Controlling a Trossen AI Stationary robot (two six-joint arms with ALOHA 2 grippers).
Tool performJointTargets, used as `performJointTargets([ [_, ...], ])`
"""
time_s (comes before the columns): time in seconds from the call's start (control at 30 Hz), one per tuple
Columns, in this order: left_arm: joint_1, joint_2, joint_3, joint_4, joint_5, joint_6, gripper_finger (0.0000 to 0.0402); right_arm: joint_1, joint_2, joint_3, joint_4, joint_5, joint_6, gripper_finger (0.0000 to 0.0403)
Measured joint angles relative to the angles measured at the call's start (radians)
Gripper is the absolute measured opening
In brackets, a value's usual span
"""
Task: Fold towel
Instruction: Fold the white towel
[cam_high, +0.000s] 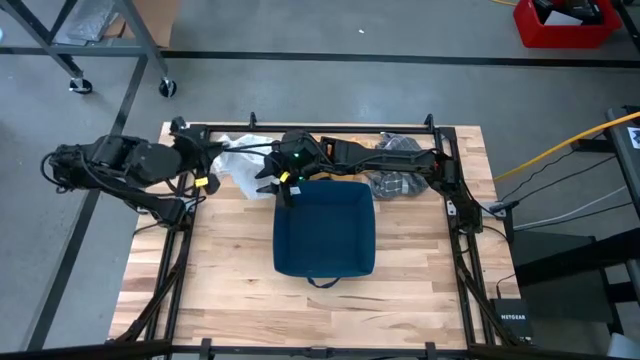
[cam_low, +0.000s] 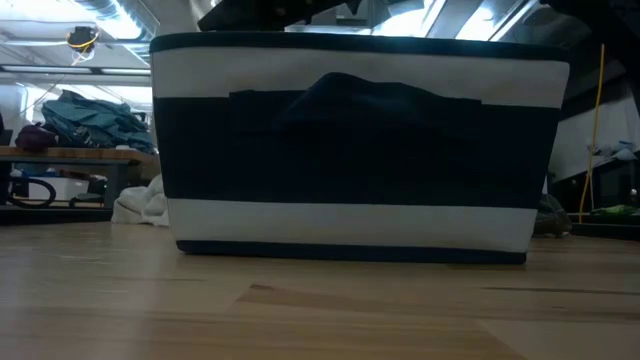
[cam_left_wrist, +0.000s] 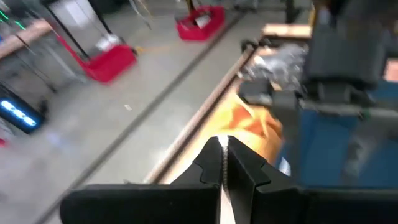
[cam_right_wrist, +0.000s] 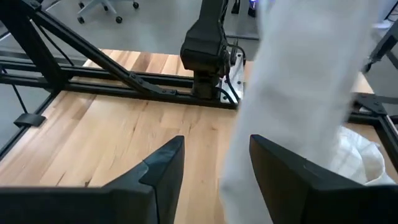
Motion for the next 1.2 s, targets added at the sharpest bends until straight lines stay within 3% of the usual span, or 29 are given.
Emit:
performJointTargets([
  [0.1,0.0,0.01,-0.002,-0.05,0.064,-0.066,0.0,0.0,0.001,0.0,0.047,0.0,-0.001,0.0189],
  [0.37,0.0,0.054,-0.035,-0.042,0.154,-0.064,0.0,0.0,0.001,0.0,0.261,0.001,0.006,0.0189],
  [0.67,0.0,0.099,-0.038,-0.044,0.195,-0.03,0.0,0.0,0.002,-0.001,0.242,0.001,0.009,0.0189],
  [0.8,0.0,0.1,-0.039,-0.036,0.265,-0.04,0.0,-0.008,0.002,-0.001,0.204,0.04,0.009,0.0189],
  [1.2,-0.052,0.101,-0.039,0.132,0.286,0.093,0.0,-0.021,0.002,-0.001,0.208,-0.15,0.08,0.0189],
])
